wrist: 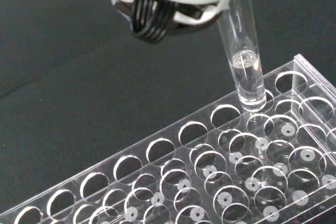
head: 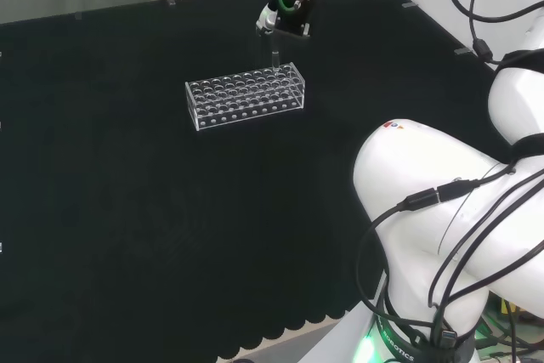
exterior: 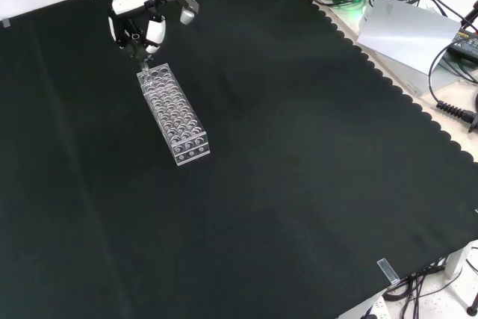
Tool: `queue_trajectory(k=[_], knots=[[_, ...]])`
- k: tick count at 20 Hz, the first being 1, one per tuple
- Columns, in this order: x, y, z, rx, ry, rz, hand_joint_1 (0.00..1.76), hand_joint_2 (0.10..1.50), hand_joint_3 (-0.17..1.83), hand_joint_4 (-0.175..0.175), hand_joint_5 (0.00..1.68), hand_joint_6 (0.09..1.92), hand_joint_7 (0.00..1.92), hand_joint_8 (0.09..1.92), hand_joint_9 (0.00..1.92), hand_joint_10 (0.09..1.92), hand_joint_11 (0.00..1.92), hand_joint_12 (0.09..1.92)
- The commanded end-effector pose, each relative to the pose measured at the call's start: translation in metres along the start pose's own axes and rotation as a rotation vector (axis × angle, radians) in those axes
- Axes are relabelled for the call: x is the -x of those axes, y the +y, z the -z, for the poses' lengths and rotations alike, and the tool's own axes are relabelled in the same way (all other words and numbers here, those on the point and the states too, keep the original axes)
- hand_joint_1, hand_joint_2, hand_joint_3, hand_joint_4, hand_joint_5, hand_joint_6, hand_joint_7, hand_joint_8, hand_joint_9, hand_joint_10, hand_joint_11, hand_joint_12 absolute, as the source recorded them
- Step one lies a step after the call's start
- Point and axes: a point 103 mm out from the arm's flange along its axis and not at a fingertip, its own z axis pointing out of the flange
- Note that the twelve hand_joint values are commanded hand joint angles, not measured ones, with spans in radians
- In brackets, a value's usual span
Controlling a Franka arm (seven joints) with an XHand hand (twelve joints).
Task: Put the test tube back in the rack.
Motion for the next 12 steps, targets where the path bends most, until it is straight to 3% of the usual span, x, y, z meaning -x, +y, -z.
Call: queue_trajectory(k=[1, 12], knots=[[0.0070, 0.0000, -0.0108, -0.017, 0.002, -0.001, 1.22, 0.69, 0.58, -0.175, 1.32, 0.55, 1.76, 0.32, 1.62, 0.39, 1.28, 0.86], [0.0109, 0.0047, -0.0205, -0.040, -0.006, -0.011, 1.22, 0.69, 0.58, -0.175, 1.32, 0.55, 1.76, 0.32, 1.62, 0.39, 1.28, 0.86]])
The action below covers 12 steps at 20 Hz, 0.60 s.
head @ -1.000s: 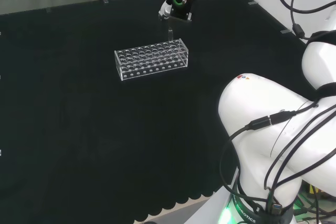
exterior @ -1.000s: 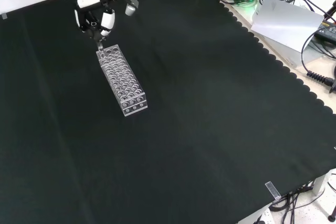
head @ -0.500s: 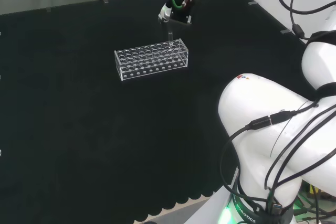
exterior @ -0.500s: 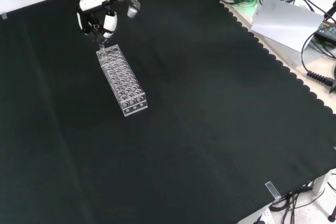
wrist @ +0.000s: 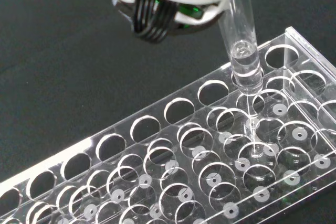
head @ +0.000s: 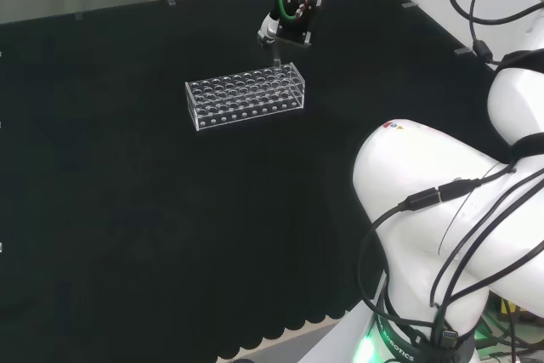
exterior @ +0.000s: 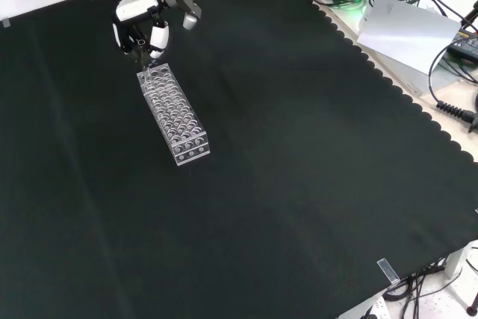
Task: Put the test tube back in the rack.
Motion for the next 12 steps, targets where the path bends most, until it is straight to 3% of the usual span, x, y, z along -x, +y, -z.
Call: queue_trajectory(k=[1, 12], knots=[[0.006, 0.006, -0.009, -0.020, -0.002, -0.004, 1.22, 0.69, 0.58, -0.175, 1.32, 0.55, 1.76, 0.32, 1.62, 0.39, 1.28, 0.86], [0.011, 0.017, -0.025, -0.048, -0.032, -0.007, 1.22, 0.69, 0.58, -0.175, 1.32, 0.55, 1.76, 0.32, 1.62, 0.39, 1.28, 0.86]])
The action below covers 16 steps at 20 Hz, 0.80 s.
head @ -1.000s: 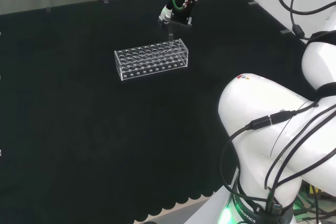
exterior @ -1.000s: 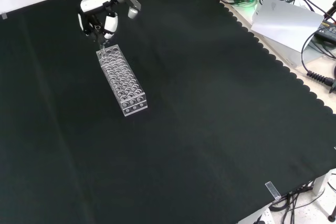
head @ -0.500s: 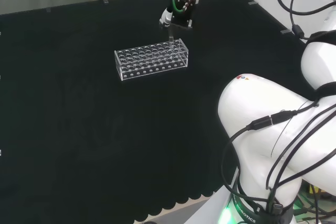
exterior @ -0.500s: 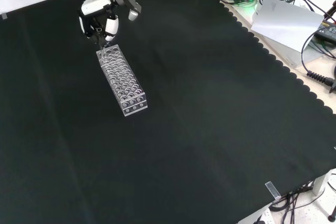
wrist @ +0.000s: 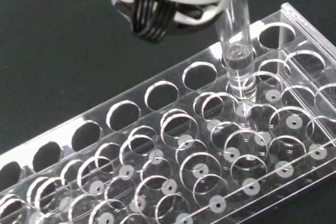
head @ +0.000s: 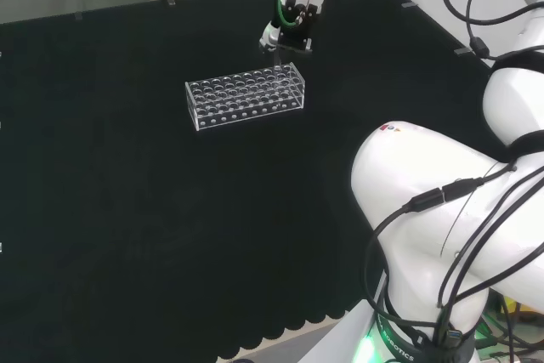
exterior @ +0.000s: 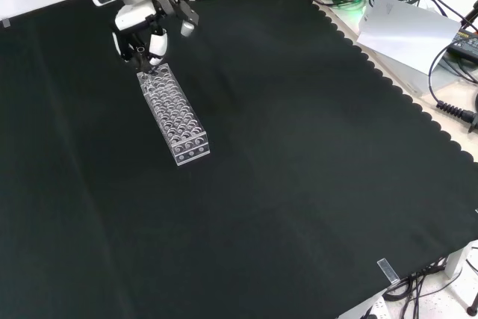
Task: Put the test tube back in the rack.
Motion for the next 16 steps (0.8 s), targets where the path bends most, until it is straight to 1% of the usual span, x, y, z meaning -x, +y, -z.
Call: queue_trajectory(k=[1, 5, 12, 15, 16], knots=[[0.004, 0.004, -0.008, -0.020, -0.017, -0.003, 1.22, 0.69, 0.58, -0.175, 1.32, 0.55, 1.76, 0.32, 1.62, 0.39, 1.28, 0.86], [0.004, 0.006, -0.018, -0.040, -0.022, 0.000, 1.22, 0.69, 0.58, -0.175, 1.32, 0.54, 1.76, 0.32, 1.62, 0.39, 1.28, 0.86], [-0.003, 0.002, -0.037, -0.078, -0.035, 0.014, 1.22, 0.69, 0.58, -0.175, 1.32, 0.54, 1.76, 0.32, 1.62, 0.39, 1.28, 0.87], [-0.005, 0.002, -0.037, -0.077, -0.036, 0.020, 1.22, 0.69, 0.58, -0.175, 1.32, 0.54, 1.76, 0.32, 1.62, 0.39, 1.28, 0.87], [-0.005, 0.001, -0.036, -0.071, -0.022, 0.027, 1.22, 0.69, 0.58, -0.175, 1.32, 0.54, 1.76, 0.32, 1.62, 0.39, 1.28, 0.87]])
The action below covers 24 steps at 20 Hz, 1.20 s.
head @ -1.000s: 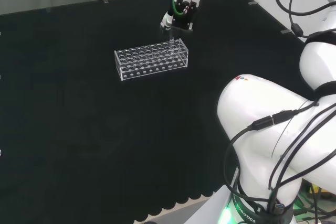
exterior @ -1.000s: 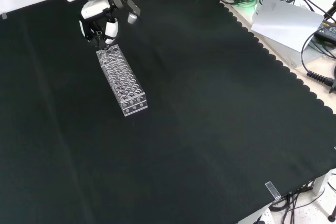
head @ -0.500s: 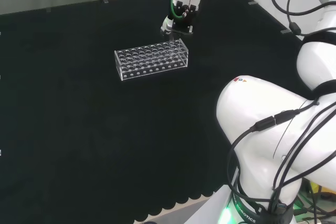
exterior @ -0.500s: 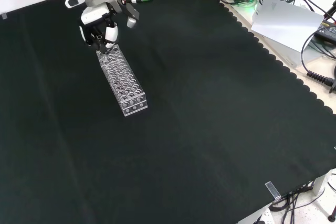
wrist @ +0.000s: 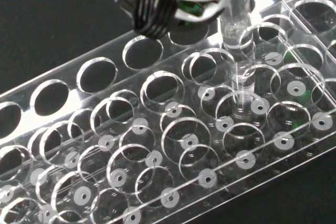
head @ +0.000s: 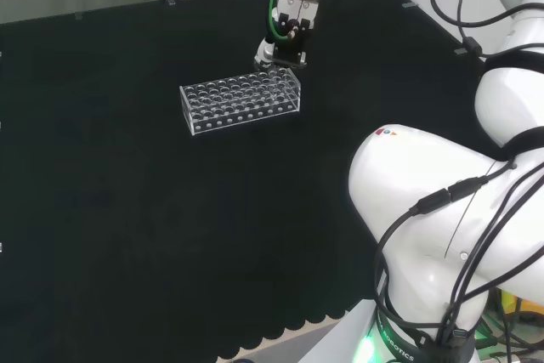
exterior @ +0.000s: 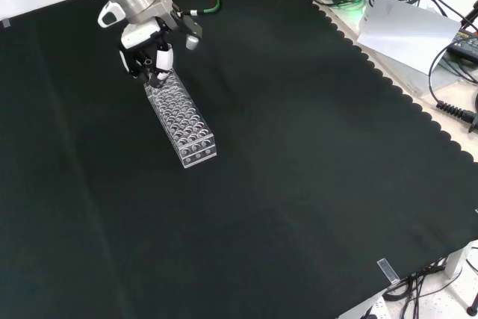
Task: Put the test tube back in the rack.
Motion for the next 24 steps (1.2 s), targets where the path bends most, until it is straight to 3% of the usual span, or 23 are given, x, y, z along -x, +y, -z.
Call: queue_trajectory(k=[1, 3, 4, 6, 8, 11, 16, 24], knots=[[0.000, -0.002, 0.001, -0.001, 0.032, 0.021, 1.30, 0.67, 0.58, -0.175, 1.33, 0.50, 1.65, 0.38, 1.55, 0.34, 1.27, 0.87], [0.001, -0.002, 0.004, -0.030, 0.065, 0.045, 1.35, 0.72, 0.49, -0.175, 1.31, 0.51, 1.44, 0.50, 1.43, 0.40, 1.17, 1.01], [0.001, -0.002, 0.005, -0.047, 0.080, 0.056, 1.29, 0.70, 0.51, -0.169, 1.20, 0.53, 1.36, 0.56, 1.35, 0.48, 1.04, 1.13], [0.001, -0.004, 0.008, -0.064, 0.096, 0.075, 1.17, 0.60, 0.63, -0.109, 0.83, 0.63, 0.97, 0.75, 1.05, 0.68, 0.74, 1.33], [0.001, -0.007, 0.011, -0.069, 0.107, 0.089, 1.10, 0.55, 0.67, -0.065, 0.55, 0.68, 0.66, 0.88, 0.79, 0.81, 0.56, 1.43], [0.002, -0.012, 0.016, -0.064, 0.121, 0.102, 1.05, 0.54, 0.66, -0.036, 0.38, 0.63, 0.41, 0.96, 0.56, 0.91, 0.44, 1.48], [0.001, -0.024, 0.037, -0.028, 0.137, 0.133, 1.03, 0.54, 0.63, -0.026, 0.35, 0.57, 0.29, 0.97, 0.45, 0.95, 0.38, 1.50], [-0.006, -0.050, 0.105, 0.041, 0.117, 0.179, 1.03, 0.55, 0.62, -0.023, 0.34, 0.53, 0.27, 0.97, 0.42, 0.96, 0.34, 1.51]])
